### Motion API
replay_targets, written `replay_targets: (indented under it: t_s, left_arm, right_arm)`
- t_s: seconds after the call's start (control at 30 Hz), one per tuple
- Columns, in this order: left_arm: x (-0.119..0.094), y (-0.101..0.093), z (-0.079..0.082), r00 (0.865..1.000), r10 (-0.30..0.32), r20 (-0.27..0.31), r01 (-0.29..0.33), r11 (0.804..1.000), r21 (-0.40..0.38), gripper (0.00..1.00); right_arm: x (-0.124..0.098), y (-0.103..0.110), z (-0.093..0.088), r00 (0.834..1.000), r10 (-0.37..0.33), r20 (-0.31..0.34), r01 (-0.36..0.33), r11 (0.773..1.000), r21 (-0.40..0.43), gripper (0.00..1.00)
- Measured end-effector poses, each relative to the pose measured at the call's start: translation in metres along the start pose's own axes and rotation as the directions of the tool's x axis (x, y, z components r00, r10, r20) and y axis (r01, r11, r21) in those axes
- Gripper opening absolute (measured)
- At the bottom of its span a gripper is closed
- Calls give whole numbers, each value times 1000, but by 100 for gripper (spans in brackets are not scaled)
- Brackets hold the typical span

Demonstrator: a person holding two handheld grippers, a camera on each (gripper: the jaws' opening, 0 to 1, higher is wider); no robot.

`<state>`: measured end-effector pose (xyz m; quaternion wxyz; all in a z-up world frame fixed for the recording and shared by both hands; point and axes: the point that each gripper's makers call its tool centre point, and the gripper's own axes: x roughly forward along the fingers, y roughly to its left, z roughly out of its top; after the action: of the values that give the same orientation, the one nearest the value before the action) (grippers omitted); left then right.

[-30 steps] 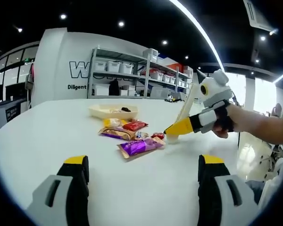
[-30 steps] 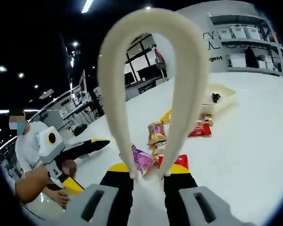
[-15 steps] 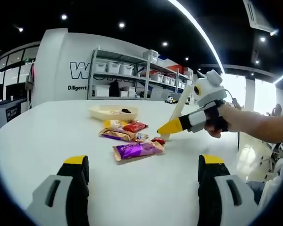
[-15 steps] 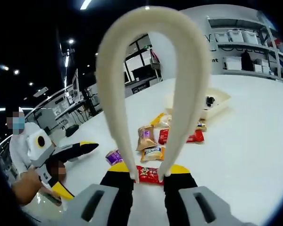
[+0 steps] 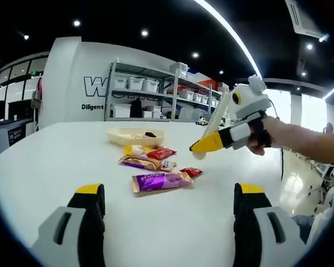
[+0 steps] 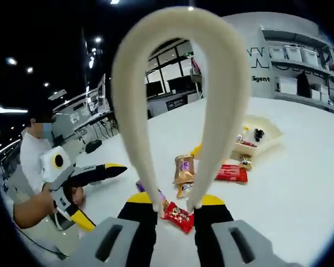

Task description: Place the target food into the container with the food tongs after gripping and lifting it, then release it inside without dropping or visibly crushing the food.

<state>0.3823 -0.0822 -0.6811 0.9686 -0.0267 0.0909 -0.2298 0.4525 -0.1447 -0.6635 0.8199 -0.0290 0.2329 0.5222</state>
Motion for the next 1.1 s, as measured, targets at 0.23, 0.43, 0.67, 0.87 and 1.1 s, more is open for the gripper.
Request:
replay_targets:
  t_s: [0.23, 0.43, 0.67, 0.87, 1.1]
  left_arm:
    - [0, 2, 0, 1000, 2, -3, -2, 1000, -22, 95]
    - [1, 0, -3, 1000, 0, -18, 0, 1000, -2, 95]
    - [1, -1, -4, 1000, -5, -22, 5, 1000, 3, 94]
    - [2, -2, -7, 999, -6, -39, 6, 1000, -5, 94]
    - [3, -7, -9, 999, -13, -47, 15, 999, 47, 94]
  right_arm:
    - [13, -13, -20, 997, 40, -67, -37, 998, 58, 20]
    - [2, -16, -23, 998, 24, -63, -19, 997, 74, 20]
    - [-13, -13, -36, 997, 26, -67, -19, 994, 105, 20]
    - [-12, -20, -29, 999, 4, -38, 1, 992, 128, 21]
    - [0, -21, -19, 999, 14, -30, -10, 993, 114, 22]
